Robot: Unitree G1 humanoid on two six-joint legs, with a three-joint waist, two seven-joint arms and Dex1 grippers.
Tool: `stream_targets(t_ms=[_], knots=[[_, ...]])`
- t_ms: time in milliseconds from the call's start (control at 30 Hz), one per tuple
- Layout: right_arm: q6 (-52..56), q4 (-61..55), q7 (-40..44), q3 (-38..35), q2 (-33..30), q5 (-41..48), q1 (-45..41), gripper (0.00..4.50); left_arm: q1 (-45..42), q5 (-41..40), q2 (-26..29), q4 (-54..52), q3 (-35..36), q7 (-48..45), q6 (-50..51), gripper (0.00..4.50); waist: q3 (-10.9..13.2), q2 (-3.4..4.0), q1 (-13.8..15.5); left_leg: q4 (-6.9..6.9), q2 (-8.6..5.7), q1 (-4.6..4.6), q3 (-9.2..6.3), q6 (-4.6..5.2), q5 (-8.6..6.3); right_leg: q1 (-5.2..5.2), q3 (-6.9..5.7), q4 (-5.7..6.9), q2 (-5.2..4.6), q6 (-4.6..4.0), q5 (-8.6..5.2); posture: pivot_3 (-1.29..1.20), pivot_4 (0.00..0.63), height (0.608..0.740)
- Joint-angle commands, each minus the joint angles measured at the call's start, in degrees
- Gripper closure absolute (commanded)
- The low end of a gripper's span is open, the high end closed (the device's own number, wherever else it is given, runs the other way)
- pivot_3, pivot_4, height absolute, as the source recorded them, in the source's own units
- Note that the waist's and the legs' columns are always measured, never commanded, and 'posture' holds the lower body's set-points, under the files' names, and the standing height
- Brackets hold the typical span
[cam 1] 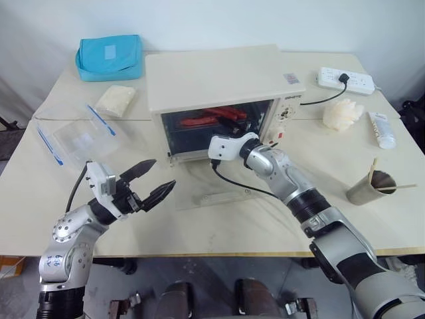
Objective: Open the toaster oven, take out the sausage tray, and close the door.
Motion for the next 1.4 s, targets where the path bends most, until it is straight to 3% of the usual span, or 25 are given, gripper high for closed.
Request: stream_targets(t_ms=[33, 167, 267, 400, 867, 1167, 1400], knots=[[1.79, -0.38, -0.61, -0.28, 0.92, -0.55, -0.80, 2.54, -1.51, 0.04, -0.05, 0.59, -0.14, -0.35, -1.54, 0.00, 0.00, 0.00, 0.00, 0.00, 0.00, 0.00, 0.00, 0.00, 0.00, 0.00, 0.00, 0.00, 0.00, 0.00, 0.00, 0.00, 0.150, 0.740], [3.68, 0.63, -0.83, -0.11, 1.20, -1.59, -1.44, 2.54, -2.45, 0.23, 0.04, 1.52, -0.59, -0.53, -2.04, 0.00, 0.00, 0.00, -0.03, 0.00, 0.00, 0.00, 0.00, 0.00, 0.00, 0.00, 0.00, 0.00, 0.01, 0.00, 0.00, 0.00, 0.150, 0.740], [4.26, 1.09, -1.17, 0.17, 1.38, -1.92, -1.91, 3.14, -3.07, 0.39, 0.09, 2.19, -0.84, -0.71, -2.38, 0.00, 0.00, 0.00, -0.04, -0.01, 0.00, 0.00, 0.00, 0.00, 0.00, 0.00, 0.00, 0.00, 0.00, 0.00, 0.00, 0.00, 0.150, 0.740], [4.97, 2.11, -1.30, 0.21, 1.76, -2.05, -2.56, 4.38, -4.20, 0.62, 0.13, 3.28, -1.23, -1.20, -2.89, 0.00, -0.02, -0.04, -0.22, -0.01, 0.00, 0.03, 0.01, -0.01, 0.00, 0.00, 0.01, 0.02, 0.01, 0.00, 0.00, 0.00, 0.150, 0.740], [1.98, 5.15, -3.29, 1.07, 2.37, -3.42, -5.98, 4.45, -13.12, 2.56, 0.10, 11.46, -2.94, -3.63, -5.94, 0.00, -0.04, -0.07, -1.16, 0.02, 0.05, 0.11, 0.02, -0.08, 0.07, 0.02, 0.03, 0.19, 0.04, -0.04, 0.02, 0.00, 0.150, 0.740], [-1.39, -3.58, 0.95, 2.21, -1.29, -5.22, -2.89, 4.45, -21.74, 3.19, -0.39, 19.97, -2.06, -4.13, -8.38, 0.00, -0.02, -0.10, -1.00, -0.07, 0.03, -0.01, 0.02, -0.08, 0.07, -0.08, -0.05, 0.08, 0.03, -0.04, 0.02, 0.00, 0.150, 0.740], [-0.97, -17.41, 5.75, 1.84, -4.70, -5.85, 4.69, 4.45, -24.22, 3.31, -0.43, 22.74, -2.20, -4.99, -8.57, 0.00, -0.02, -0.11, -1.11, -0.07, 0.03, -0.05, 0.01, -0.07, 0.07, -0.08, -0.10, 0.02, 0.05, -0.03, 0.02, 0.00, 0.150, 0.740]])
